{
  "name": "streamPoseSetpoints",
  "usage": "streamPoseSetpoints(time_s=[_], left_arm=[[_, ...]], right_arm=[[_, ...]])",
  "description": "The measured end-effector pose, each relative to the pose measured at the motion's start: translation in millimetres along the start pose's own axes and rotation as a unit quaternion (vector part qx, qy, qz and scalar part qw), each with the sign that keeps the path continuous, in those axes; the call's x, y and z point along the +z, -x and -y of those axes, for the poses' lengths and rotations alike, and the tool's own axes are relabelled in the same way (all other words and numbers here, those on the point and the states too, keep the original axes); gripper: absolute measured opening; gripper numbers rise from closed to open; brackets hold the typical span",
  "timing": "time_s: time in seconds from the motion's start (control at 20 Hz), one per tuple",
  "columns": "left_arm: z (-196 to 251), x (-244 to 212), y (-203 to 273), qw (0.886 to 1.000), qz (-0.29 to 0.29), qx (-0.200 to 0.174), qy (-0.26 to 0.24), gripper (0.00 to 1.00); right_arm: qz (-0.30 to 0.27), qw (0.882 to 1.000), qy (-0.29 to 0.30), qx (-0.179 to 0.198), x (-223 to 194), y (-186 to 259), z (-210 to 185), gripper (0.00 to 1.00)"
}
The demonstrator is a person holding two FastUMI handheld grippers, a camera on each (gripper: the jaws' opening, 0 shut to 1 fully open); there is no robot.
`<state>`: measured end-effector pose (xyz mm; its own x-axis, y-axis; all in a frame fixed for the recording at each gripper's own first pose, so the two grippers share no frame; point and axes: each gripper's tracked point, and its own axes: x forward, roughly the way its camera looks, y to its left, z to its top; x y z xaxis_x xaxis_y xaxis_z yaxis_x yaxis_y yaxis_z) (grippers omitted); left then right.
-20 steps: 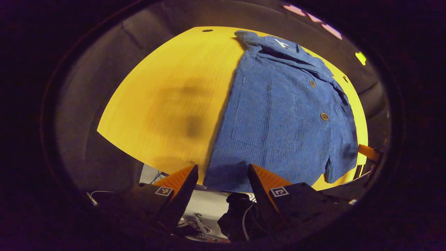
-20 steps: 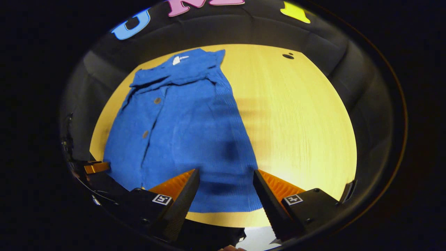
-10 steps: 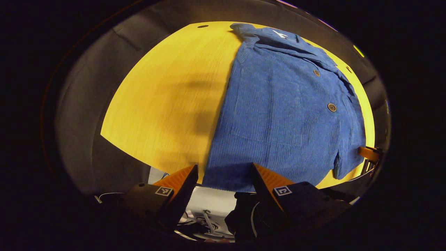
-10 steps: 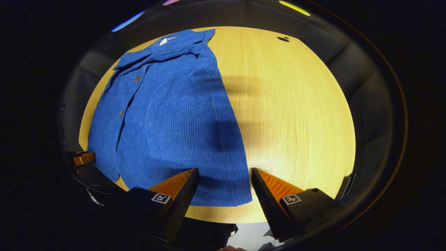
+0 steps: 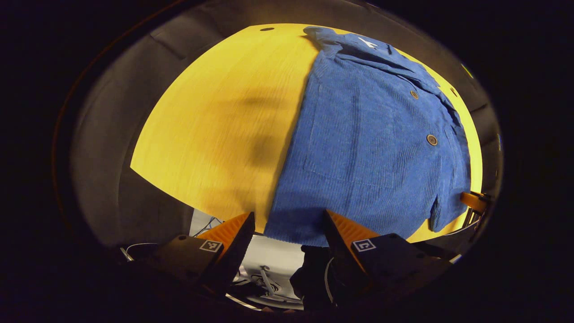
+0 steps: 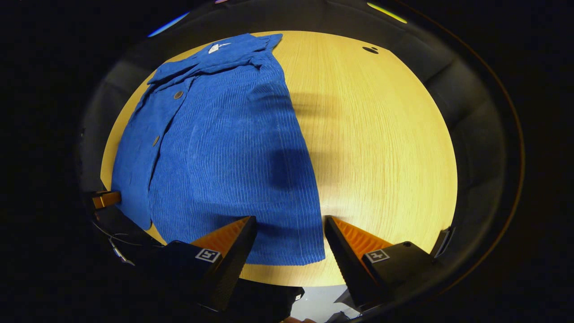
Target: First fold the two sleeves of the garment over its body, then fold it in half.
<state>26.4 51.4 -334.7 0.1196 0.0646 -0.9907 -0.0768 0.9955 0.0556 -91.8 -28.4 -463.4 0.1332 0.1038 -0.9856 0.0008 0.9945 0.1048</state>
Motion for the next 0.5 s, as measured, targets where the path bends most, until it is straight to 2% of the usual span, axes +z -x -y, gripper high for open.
streamPoseSetpoints(time_s=[0.3, 0.5], left_arm=[[-1, -2, -12, 0.999, -0.026, -0.034, -0.009, 0.87], [4, 2, -4, 0.997, -0.022, -0.039, -0.069, 0.81]], right_arm=[[-0.002, 1.000, 0.000, -0.001, -1, -1, 1, 1.00], [-0.002, 1.000, 0.003, 0.000, 0, 0, 0, 1.00]])
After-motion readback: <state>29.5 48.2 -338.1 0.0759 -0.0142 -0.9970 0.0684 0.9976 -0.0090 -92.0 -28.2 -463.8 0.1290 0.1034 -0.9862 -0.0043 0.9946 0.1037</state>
